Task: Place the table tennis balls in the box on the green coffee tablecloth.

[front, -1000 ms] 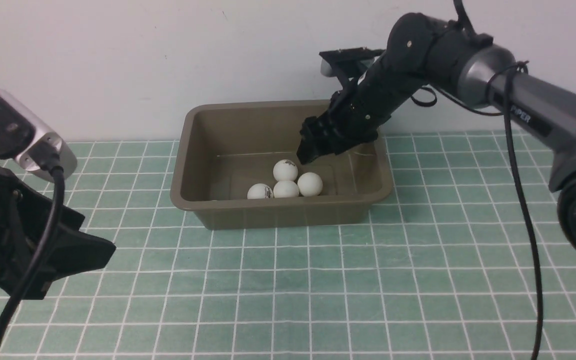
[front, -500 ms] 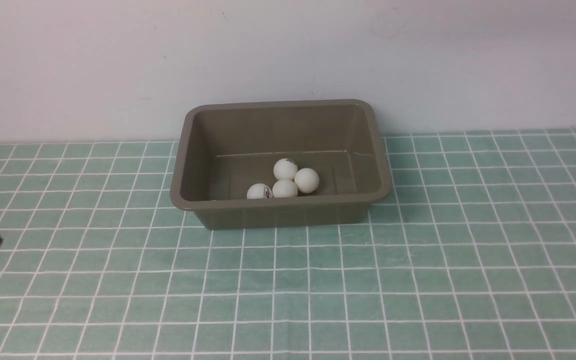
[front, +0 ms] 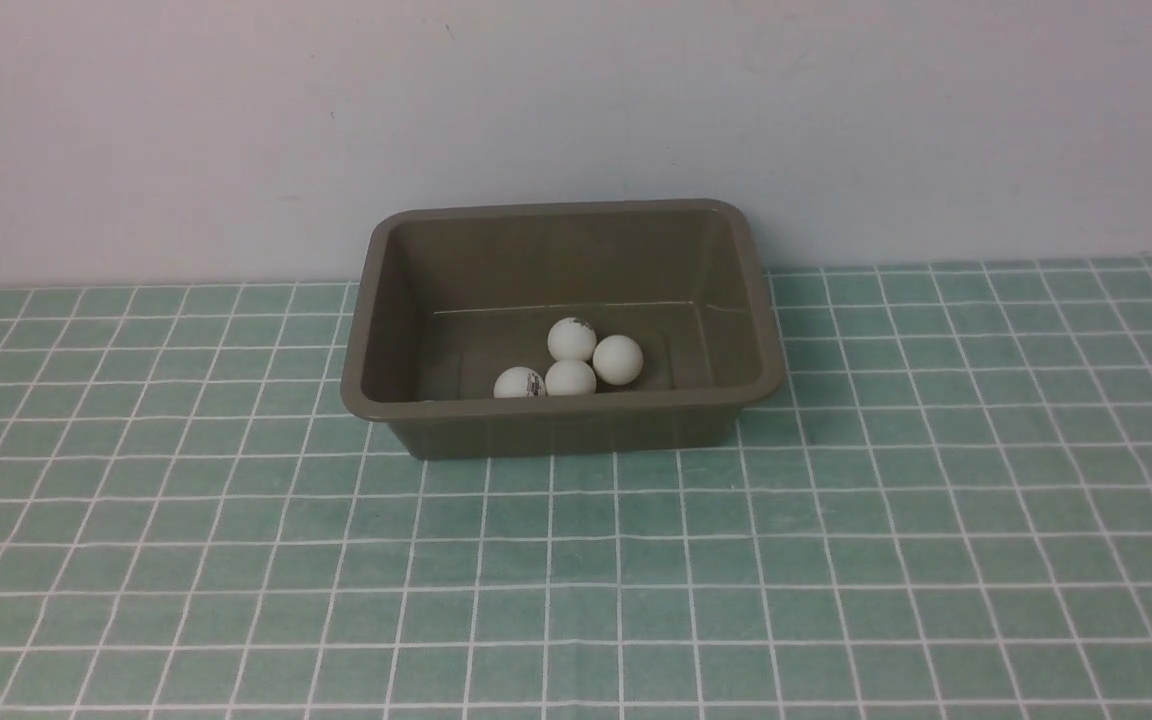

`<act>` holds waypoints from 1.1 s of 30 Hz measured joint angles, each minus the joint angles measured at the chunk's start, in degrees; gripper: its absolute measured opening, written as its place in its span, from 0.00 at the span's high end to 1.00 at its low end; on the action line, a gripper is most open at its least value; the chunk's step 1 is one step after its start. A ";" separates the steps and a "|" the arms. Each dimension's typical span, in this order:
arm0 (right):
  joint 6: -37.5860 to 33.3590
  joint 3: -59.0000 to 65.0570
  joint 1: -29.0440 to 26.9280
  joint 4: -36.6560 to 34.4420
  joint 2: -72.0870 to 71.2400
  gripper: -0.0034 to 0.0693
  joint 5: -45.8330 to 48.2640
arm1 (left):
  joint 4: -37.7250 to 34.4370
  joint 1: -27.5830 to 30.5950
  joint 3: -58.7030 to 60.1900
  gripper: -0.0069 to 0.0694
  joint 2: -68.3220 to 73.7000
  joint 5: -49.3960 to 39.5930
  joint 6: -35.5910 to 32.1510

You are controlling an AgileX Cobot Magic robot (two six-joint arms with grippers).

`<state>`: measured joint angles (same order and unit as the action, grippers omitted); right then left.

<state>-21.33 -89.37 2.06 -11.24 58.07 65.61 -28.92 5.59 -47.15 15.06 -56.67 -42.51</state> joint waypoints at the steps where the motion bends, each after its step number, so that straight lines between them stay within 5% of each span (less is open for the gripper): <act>1: 0.10 3.03 0.00 0.44 -2.28 0.97 -1.14 | -0.06 0.00 0.72 0.91 -0.53 0.00 0.17; 6: 0.53 23.96 0.00 2.92 -17.62 0.97 -8.07 | -1.26 0.00 7.19 0.91 -3.25 0.26 1.48; 14: 6.42 51.24 0.00 7.93 -36.33 0.97 -15.11 | -13.13 0.00 18.64 0.91 -14.31 9.82 1.74; 33: 12.77 55.12 0.00 8.25 -37.19 0.98 -14.41 | -22.61 0.00 23.05 0.91 -16.06 11.73 8.17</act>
<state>-8.56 -34.25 2.06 -2.99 20.88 51.20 -51.52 5.59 -24.10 -1.00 -44.94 -34.33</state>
